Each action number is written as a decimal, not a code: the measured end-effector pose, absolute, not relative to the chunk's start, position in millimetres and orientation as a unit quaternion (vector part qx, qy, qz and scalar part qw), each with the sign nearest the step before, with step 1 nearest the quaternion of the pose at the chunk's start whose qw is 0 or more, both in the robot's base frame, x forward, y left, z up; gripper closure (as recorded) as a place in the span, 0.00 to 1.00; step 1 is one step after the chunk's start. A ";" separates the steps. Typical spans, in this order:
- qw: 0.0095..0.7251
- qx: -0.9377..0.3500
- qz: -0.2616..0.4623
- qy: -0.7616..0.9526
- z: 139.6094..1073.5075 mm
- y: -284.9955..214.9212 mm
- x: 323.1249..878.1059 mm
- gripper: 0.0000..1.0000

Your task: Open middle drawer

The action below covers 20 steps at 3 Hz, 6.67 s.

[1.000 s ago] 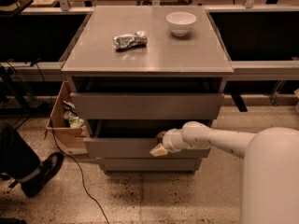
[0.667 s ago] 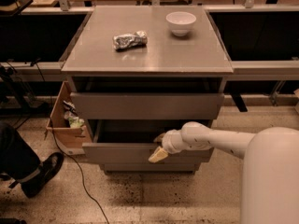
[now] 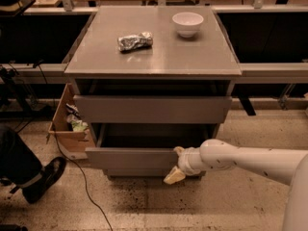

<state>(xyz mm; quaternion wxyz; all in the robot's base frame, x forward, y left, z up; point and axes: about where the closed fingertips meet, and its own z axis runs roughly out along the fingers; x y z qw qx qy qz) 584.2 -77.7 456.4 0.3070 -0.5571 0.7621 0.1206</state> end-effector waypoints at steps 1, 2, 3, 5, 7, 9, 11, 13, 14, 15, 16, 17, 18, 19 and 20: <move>0.282 -0.569 0.130 0.762 447.6 -80.4 550.7 0.30; 0.271 -0.576 0.133 0.760 445.5 -81.3 535.3 0.12; 0.279 -0.576 0.122 0.759 456.8 -87.2 534.7 0.00; 0.317 -0.580 0.114 0.742 475.2 -80.1 585.0 0.00; 0.320 -0.570 0.170 0.737 437.6 -52.3 606.1 0.15; 0.313 -0.565 0.187 0.740 430.7 -48.3 598.9 0.58; 0.313 -0.565 0.187 0.740 441.9 -49.6 600.0 0.93; 0.297 -0.569 0.177 0.746 444.5 -59.7 576.4 0.46; 0.297 -0.569 0.177 0.746 444.5 -59.7 576.4 0.23; 0.277 -0.582 0.155 0.748 458.6 -72.4 561.8 0.01; 0.264 -0.589 0.132 0.752 477.8 -84.0 559.4 0.00; 0.269 -0.587 0.119 0.755 492.4 -92.2 580.9 0.26; 0.285 -0.577 0.119 0.756 497.0 -95.1 604.6 0.50; 0.298 -0.563 0.135 0.759 494.4 -99.1 619.2 0.73; 0.291 -0.550 0.169 0.764 473.5 -97.5 620.7 0.96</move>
Offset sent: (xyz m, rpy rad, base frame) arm -0.0659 -0.0078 -0.0112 -0.0462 0.0794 0.0630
